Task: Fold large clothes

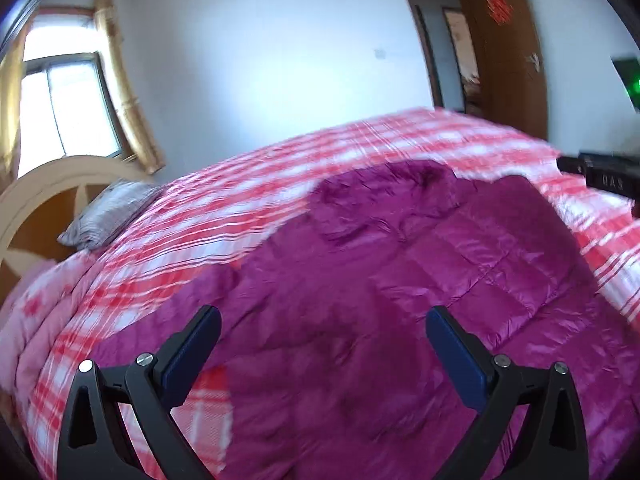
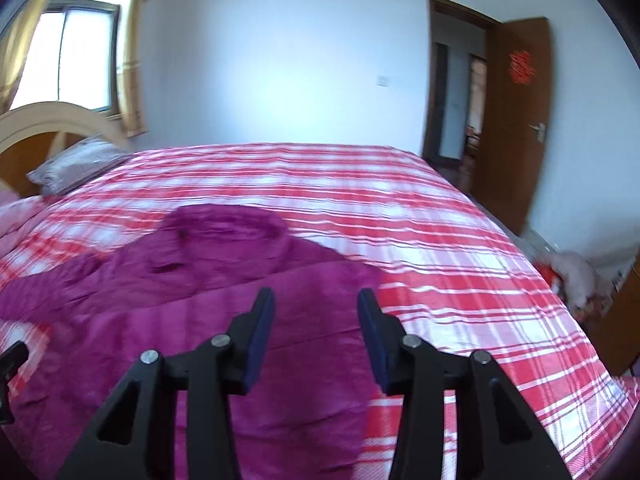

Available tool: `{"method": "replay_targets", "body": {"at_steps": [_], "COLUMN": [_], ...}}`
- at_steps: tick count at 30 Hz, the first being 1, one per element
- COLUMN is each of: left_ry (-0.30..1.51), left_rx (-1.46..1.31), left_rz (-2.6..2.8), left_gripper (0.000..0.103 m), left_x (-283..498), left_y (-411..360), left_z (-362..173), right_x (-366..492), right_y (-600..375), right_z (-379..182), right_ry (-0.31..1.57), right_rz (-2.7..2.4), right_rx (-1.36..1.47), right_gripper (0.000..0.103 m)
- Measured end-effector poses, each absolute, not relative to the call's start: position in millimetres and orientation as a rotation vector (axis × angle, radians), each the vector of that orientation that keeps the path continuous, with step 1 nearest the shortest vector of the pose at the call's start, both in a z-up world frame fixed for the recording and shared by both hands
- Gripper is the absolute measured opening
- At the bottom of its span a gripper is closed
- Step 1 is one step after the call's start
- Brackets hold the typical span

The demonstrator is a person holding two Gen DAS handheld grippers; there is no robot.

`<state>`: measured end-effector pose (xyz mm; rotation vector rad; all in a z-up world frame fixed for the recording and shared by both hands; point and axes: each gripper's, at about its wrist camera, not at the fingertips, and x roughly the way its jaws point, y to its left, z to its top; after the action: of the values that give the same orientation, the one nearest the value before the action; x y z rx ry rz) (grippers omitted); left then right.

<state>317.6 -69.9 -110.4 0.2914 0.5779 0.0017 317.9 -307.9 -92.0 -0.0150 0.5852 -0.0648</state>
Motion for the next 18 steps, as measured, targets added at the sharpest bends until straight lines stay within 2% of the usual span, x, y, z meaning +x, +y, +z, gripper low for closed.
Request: {"method": "replay_targets", "body": {"at_steps": [4,8,13,18], "left_ry": [0.651,0.76,0.807,0.827], "left_rx": [0.368,0.33,0.275,0.205], "left_rz": [0.061,0.071,0.035,0.011], "left_gripper": [0.102,0.102,0.102,0.102], "left_x": [357,379,384,384], "left_y": [-84,-75,-65,-60], "left_z": [-150,-181,-188,-193], "right_x": [347,366,383,380], "right_y": [-325,-328,-324,-324], "right_z": [-116,-143,-189,-193], "right_ry": [0.639,0.727,0.885,0.893], "right_rz": [-0.08,0.004,0.01,0.003], "right_rx": [-0.018,0.008,-0.02,-0.03], "right_gripper": [0.046,0.046,0.046,0.046]}}
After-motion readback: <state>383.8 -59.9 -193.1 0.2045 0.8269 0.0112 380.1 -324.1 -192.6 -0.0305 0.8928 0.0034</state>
